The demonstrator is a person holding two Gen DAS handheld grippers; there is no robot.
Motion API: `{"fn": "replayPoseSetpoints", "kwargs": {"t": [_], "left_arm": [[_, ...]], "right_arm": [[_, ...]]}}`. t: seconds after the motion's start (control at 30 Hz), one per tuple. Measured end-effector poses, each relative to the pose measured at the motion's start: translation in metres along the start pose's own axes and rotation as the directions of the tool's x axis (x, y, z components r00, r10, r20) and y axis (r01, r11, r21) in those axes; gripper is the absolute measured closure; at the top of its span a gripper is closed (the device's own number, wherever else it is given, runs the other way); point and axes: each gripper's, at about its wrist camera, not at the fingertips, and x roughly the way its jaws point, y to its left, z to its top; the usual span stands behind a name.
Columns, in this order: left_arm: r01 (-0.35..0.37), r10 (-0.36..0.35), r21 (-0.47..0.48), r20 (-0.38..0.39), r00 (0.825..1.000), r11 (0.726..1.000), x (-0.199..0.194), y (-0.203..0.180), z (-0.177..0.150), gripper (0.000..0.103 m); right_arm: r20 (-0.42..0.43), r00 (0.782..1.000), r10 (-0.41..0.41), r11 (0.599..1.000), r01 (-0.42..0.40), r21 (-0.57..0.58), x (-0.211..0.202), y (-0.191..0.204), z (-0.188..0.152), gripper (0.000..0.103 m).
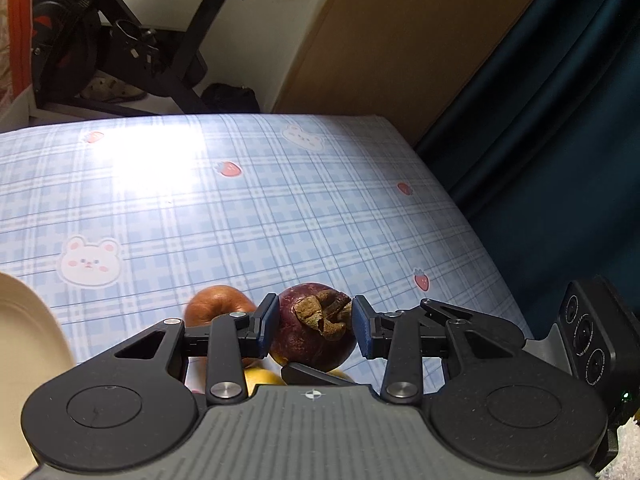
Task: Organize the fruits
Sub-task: 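Close the left tool's fingers around the mangosteen and lift it, then carry the mangosteen over the beige plate and open the left tool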
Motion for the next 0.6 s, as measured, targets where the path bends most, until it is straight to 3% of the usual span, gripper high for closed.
{"fn": "replayPoseSetpoints", "kwargs": {"t": [0.23, 0.6], "left_arm": [[-0.058, 0.061, -0.04, 0.065, 0.996, 0.998, -0.055, 0.039, -0.006, 0.061], [-0.131, 0.165, -0.229, 0.135, 0.977, 0.965, -0.115, 0.158, -0.017, 0.061]], "right_arm": [[-0.001, 0.998, 0.057, 0.995, -0.057, -0.087, 0.022, 0.053, 0.018, 0.041], [-0.072, 0.985, 0.159, 0.958, -0.171, -0.23, 0.111, 0.137, 0.036, 0.041]]}}
